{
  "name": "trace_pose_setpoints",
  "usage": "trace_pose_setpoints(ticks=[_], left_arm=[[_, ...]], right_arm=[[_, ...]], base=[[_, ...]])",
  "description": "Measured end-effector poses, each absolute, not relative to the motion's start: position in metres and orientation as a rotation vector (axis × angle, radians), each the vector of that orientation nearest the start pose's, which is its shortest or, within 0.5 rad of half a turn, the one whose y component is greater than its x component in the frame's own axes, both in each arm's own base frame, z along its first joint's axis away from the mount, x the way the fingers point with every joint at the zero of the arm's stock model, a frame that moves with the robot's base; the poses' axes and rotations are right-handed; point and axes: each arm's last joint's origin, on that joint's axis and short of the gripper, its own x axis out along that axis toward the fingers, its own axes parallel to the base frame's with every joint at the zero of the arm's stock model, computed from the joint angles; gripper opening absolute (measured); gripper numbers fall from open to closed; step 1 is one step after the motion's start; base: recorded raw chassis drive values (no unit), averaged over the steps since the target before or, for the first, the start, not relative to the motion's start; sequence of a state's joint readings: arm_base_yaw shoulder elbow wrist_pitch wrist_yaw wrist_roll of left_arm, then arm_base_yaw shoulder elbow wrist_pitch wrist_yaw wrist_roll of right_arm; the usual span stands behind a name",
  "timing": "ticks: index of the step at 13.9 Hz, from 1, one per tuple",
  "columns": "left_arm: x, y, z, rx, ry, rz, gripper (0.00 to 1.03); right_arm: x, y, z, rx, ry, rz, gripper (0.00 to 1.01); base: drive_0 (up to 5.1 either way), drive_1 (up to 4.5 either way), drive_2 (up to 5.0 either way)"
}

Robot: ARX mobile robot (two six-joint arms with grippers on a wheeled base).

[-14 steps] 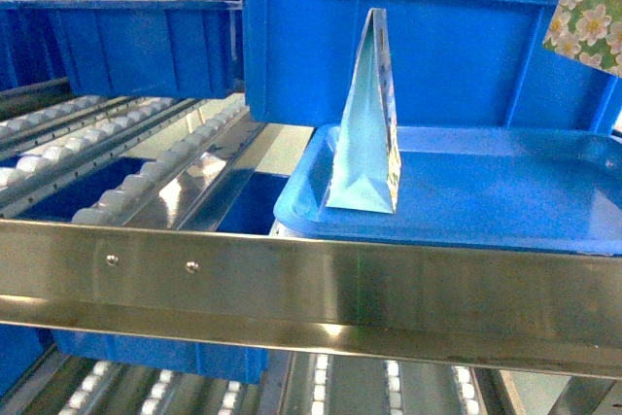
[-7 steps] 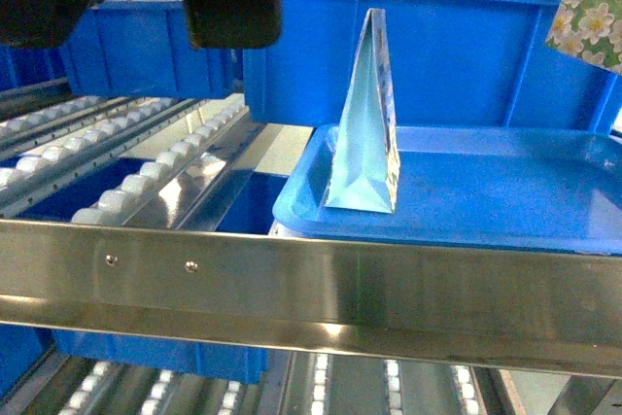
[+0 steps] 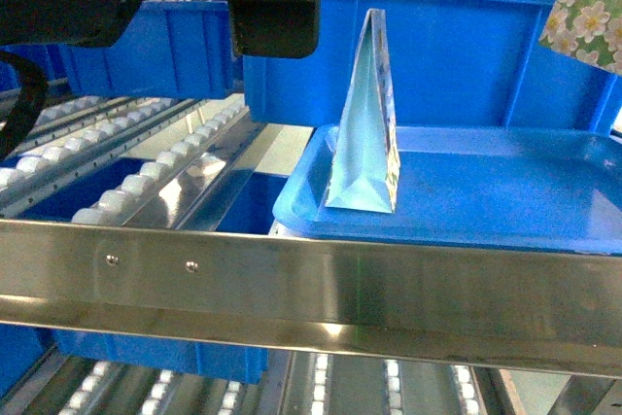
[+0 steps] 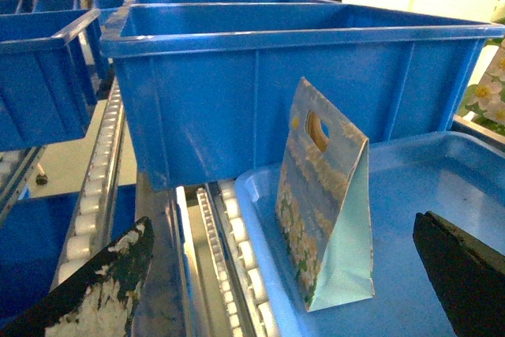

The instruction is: Move flower gift bag to table near conveyor

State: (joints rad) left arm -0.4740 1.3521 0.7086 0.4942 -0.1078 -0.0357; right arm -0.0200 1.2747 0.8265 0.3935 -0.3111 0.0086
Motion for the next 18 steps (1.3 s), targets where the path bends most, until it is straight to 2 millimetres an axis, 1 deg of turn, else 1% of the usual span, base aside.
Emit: trace_pose_setpoints(ticks=[2, 6, 9, 12, 15, 18], left_arm=[[0.273, -0.132, 0.246, 0.031, 0.176, -0.369, 0.98], [0.297, -0.142, 0.254, 0.05, 0.17, -0.375, 0.98], [0.308, -0.155, 0.245, 0.057, 0.207, -0.412, 0.98], [0.324, -0.162, 0.242, 0.06, 0.225, -0.41, 0.98], [0.33, -0.172, 0.234, 0.07, 0.248, -0.43, 0.98], [0.335, -0.18, 0.237, 0.072, 0.241, -0.443, 0.98]], right_arm=[[0.285, 0.003, 0.299, 0.018, 0.056, 0.29, 0.02], [0.285, 0.003, 0.299, 0.018, 0.055, 0.291, 0.02], [0.285, 0.003, 0.299, 0.018, 0.055, 0.291, 0.02], [0.285, 0.003, 0.299, 0.018, 0.055, 0.29, 0.02], [0.285, 0.003, 0.299, 0.018, 0.055, 0.291, 0.02], [0.285, 0.003, 0.299, 0.018, 0.055, 0.291, 0.02]], base=[[0.0, 0.0, 0.0], [0.0, 0.0, 0.0], [0.0, 0.0, 0.0], [0.0, 0.0, 0.0], [0.0, 0.0, 0.0], [0.0, 0.0, 0.0]])
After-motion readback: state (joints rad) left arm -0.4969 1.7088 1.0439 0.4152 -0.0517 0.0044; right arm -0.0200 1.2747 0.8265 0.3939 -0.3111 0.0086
